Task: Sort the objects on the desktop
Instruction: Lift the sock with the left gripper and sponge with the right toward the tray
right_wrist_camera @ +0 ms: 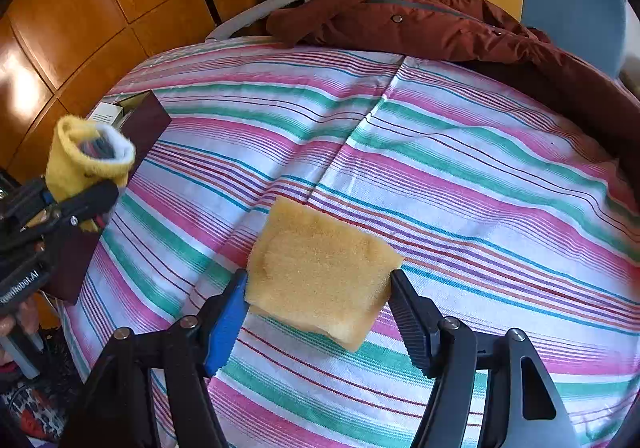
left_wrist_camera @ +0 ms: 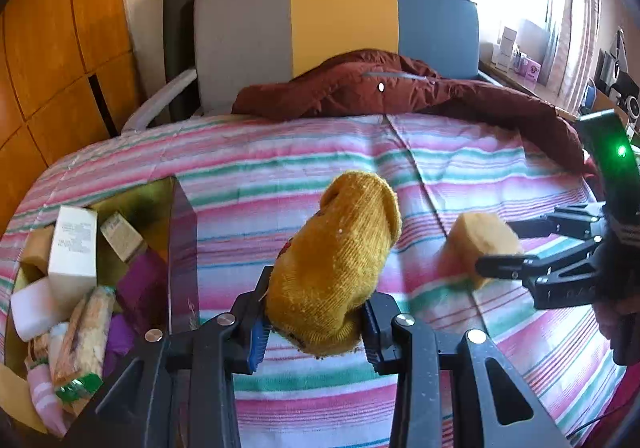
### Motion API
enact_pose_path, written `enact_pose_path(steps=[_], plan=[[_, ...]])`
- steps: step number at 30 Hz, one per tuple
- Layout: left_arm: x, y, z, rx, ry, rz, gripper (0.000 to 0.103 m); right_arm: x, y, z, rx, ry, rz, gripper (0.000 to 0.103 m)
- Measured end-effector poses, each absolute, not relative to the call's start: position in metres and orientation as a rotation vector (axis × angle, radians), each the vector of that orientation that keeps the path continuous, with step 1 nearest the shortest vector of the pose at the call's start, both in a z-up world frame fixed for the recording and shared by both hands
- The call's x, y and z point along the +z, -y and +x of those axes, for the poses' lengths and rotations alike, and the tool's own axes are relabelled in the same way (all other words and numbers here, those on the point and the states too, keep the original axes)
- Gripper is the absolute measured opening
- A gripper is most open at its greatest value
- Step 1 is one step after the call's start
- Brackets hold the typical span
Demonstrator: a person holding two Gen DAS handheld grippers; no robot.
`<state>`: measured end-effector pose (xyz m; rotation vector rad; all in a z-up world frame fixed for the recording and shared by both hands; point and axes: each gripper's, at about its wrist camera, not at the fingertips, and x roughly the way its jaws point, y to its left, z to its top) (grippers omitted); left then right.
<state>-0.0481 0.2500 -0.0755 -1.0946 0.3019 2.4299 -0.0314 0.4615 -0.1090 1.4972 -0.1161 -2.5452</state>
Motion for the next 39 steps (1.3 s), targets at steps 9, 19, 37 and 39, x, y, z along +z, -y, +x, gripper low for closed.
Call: enact_pose_path(steps=[9,19,37,39], plan=[[-0.101,-0.252,-0.044,2.374,-0.338,-1.167,0.038,-0.109,-0.454,-0.034,-2.577,0.096,1.541,0.069],[-0.119,-0.256,-0.039,2.324,-0.367,-1.192,0.038,-0.106,-0.450,-0.032,-2.628,0.222,1.660,0.068],[-0.114,-0.253,-0.034,2.317,-0.348,-1.143,0.039,-0.101,-0.412,0.003,-2.677,0.324,1.814,0.068],[-0.110,-0.253,-0.029,2.319,-0.367,-1.117,0.039,-0.102,-0.409,0.007,-2.691,0.350,1.814,0.068]])
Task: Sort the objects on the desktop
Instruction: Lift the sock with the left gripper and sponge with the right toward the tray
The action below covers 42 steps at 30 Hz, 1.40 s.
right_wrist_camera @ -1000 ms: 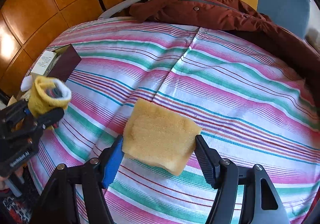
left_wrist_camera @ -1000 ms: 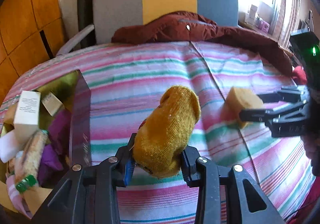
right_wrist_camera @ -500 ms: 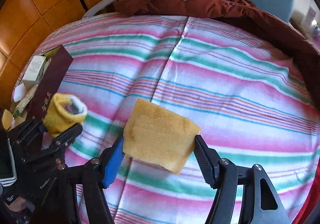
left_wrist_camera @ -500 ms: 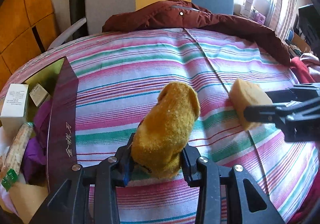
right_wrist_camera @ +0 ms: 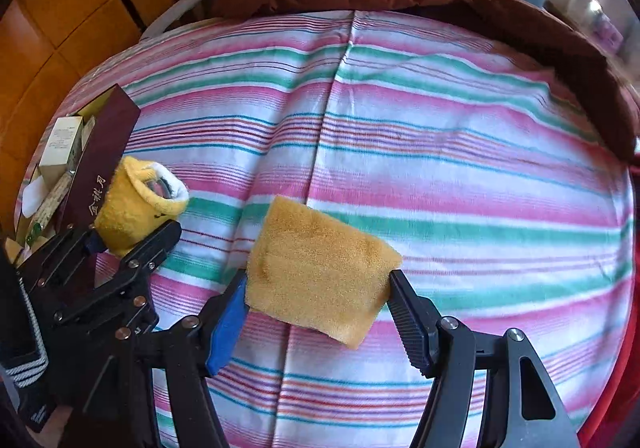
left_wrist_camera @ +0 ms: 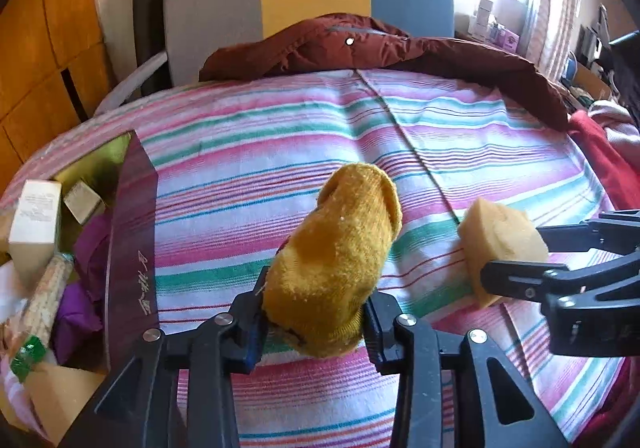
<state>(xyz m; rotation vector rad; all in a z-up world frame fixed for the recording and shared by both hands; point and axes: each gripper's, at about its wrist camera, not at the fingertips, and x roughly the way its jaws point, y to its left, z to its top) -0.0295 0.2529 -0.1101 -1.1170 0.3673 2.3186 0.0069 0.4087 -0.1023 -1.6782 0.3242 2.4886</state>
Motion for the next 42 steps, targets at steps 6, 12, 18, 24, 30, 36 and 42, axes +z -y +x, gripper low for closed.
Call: enact_pose_path(steps=[6,12,18,24,30,36,42], plan=[[-0.092,-0.247,-0.015,2.325,-0.352,-1.047,0.039,-0.103,-0.403,0.021,2.483,-0.418,-1.624,0.068],[-0.069,-0.234,-0.003,2.333,-0.307,-0.994,0.039,-0.104,-0.396,0.037,2.493,-0.481,-1.576,0.066],[-0.050,-0.219,0.006,2.353,-0.275,-0.947,0.039,-0.108,-0.384,0.048,2.498,-0.482,-1.545,0.063],[-0.043,-0.206,0.007,2.371,-0.256,-0.947,0.039,-0.108,-0.378,0.051,2.507,-0.445,-1.502,0.061],[-0.038,-0.193,0.009,2.394,-0.236,-0.940,0.039,-0.108,-0.384,0.050,2.503,-0.498,-1.494,0.066],[-0.033,-0.181,0.009,2.416,-0.216,-0.938,0.039,-0.105,-0.385,0.043,2.494,-0.525,-1.457,0.071],[-0.033,-0.165,0.008,2.433,-0.191,-0.954,0.039,-0.102,-0.377,0.036,2.500,-0.410,-1.447,0.060]])
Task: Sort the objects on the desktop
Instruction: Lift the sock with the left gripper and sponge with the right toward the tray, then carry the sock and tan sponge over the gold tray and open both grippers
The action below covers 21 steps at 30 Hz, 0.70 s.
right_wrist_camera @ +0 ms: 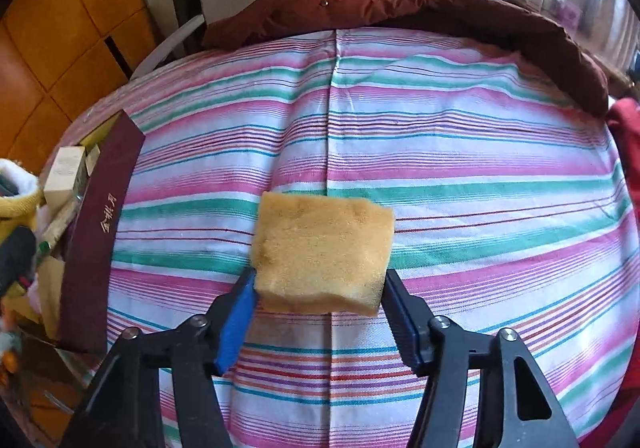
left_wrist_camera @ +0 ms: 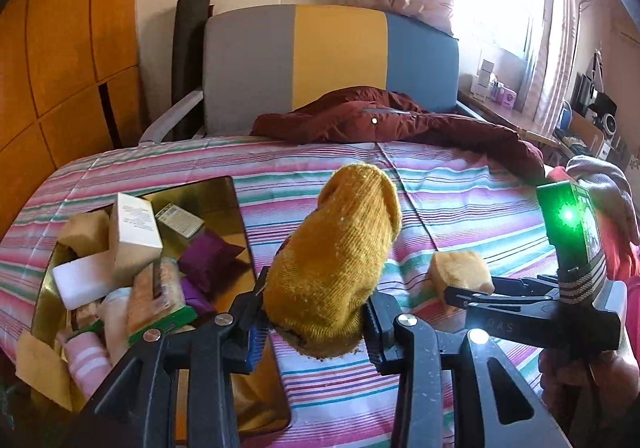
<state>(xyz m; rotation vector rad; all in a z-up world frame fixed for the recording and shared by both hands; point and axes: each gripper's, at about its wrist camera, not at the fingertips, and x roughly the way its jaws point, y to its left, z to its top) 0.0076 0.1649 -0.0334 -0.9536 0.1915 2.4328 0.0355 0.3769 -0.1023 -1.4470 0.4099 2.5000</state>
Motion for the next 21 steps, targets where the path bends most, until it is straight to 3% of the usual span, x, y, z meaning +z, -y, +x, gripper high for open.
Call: enact_pose_path(steps=[21], plan=[[-0.033,-0.076,-0.002,2.573,-0.043,-1.028,0.039,-0.082,-0.340,0.050,2.640,-0.341,-1.370,0.058]])
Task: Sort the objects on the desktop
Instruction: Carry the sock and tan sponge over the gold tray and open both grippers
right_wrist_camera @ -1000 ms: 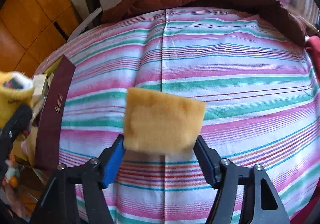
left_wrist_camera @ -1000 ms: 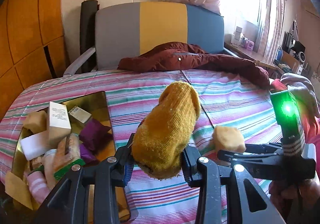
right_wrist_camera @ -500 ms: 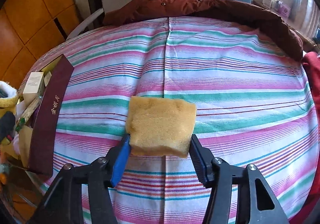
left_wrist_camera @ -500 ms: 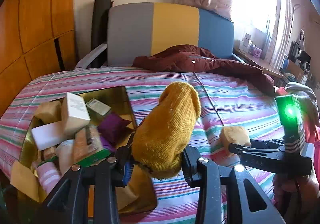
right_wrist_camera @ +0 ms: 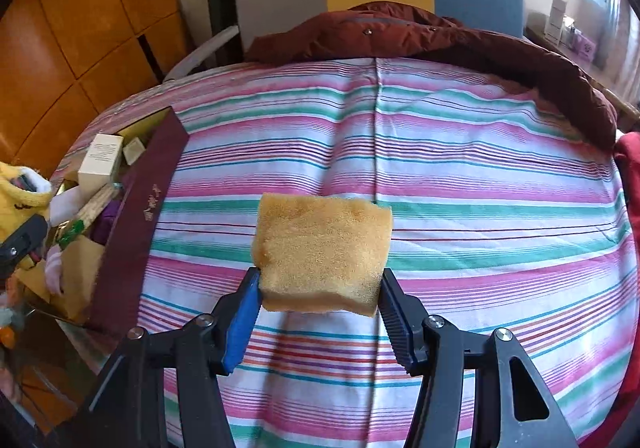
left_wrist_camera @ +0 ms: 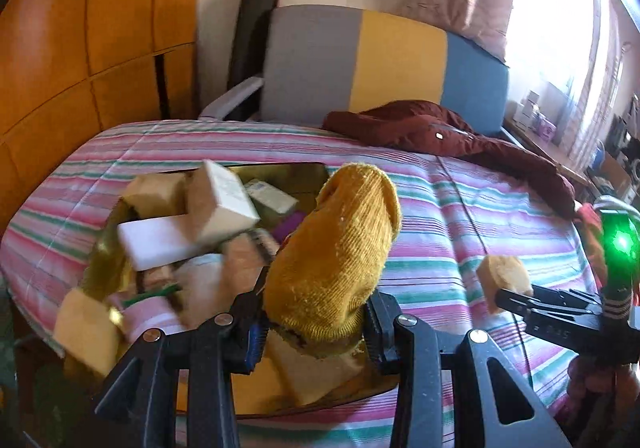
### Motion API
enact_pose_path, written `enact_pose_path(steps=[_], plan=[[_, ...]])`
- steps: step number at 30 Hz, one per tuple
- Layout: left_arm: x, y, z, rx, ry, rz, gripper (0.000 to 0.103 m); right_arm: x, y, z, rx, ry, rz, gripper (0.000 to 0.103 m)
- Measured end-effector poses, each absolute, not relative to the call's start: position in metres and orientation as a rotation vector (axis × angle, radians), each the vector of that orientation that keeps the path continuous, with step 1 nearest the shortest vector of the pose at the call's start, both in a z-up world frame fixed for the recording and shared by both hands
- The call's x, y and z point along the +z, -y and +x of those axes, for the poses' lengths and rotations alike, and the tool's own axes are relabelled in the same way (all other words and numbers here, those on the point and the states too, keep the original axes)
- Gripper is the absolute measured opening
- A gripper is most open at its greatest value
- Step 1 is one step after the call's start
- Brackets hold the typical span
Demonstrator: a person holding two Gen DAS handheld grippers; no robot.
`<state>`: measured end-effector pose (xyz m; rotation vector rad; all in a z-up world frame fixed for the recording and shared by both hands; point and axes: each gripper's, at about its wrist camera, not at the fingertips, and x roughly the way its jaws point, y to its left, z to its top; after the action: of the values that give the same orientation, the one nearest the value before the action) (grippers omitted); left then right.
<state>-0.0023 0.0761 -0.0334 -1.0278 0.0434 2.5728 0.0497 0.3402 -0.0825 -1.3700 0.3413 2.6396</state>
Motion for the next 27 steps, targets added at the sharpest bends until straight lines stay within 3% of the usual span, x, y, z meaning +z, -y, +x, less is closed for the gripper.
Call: enact_pose_path(steps=[16,27], plan=[[-0.034,0.026,-0.012,2.784,0.135,-1.121,0.039,-0.045,-0.253,0.042,2.974,-0.266,-1.389,0.058],[-0.044,0.015,-0.012,2.708,0.127,-1.138,0.039,-0.034,-0.199,-0.012,3.068,-0.216,-1.479,0.058]])
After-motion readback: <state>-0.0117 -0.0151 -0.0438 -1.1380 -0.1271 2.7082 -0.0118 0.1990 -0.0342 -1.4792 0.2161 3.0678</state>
